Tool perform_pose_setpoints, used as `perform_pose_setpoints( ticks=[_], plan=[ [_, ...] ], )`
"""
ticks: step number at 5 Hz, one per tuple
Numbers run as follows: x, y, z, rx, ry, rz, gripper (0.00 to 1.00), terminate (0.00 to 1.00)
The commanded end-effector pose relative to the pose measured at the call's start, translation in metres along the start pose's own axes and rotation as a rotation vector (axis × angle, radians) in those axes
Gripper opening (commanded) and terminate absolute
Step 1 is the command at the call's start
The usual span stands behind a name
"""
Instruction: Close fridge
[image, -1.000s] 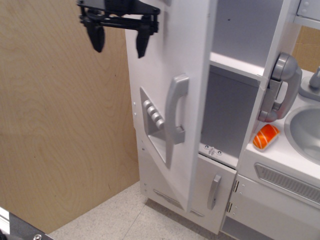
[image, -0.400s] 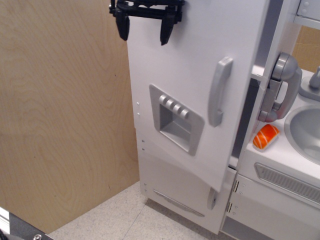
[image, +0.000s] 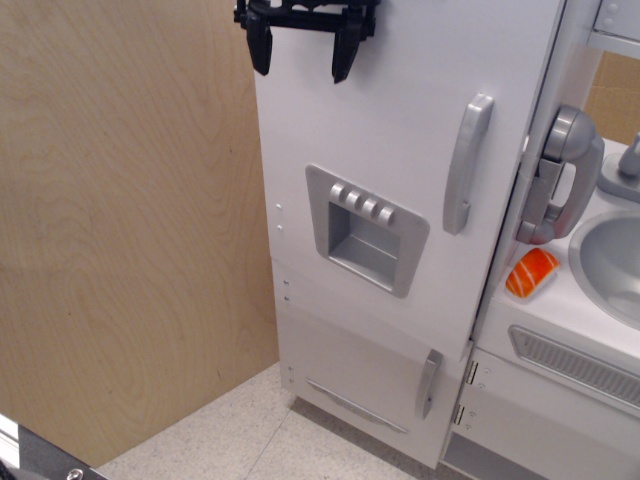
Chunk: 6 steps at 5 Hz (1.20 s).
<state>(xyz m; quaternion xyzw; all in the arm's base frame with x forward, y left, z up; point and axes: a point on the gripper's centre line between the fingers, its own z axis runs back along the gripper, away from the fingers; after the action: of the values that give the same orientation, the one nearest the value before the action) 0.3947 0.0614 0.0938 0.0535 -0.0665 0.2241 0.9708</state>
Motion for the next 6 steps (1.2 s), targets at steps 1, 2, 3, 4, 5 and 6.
perform_pose_setpoints(
  ticks=[1, 2, 3, 4, 5, 6],
  plan=[
    [0.016, -0.001, 0.016, -0.016, -0.070, 0.036, 1.00, 0.00],
    [0.021, 0.000, 0.014, -0.017, -0.078, 0.056, 1.00, 0.00],
    [0.001, 0.009, 0.023, -0.028, -0.066, 0.023, 1.00, 0.00],
    [-0.039, 0.026, 0.033, -0.026, -0.033, -0.046, 1.00, 0.00],
    [-0.070, 0.041, 0.036, -0.021, 0.001, -0.111, 1.00, 0.00],
    [-0.070, 0.041, 0.036, -0.021, 0.001, -0.111, 1.00, 0.00]
  ],
)
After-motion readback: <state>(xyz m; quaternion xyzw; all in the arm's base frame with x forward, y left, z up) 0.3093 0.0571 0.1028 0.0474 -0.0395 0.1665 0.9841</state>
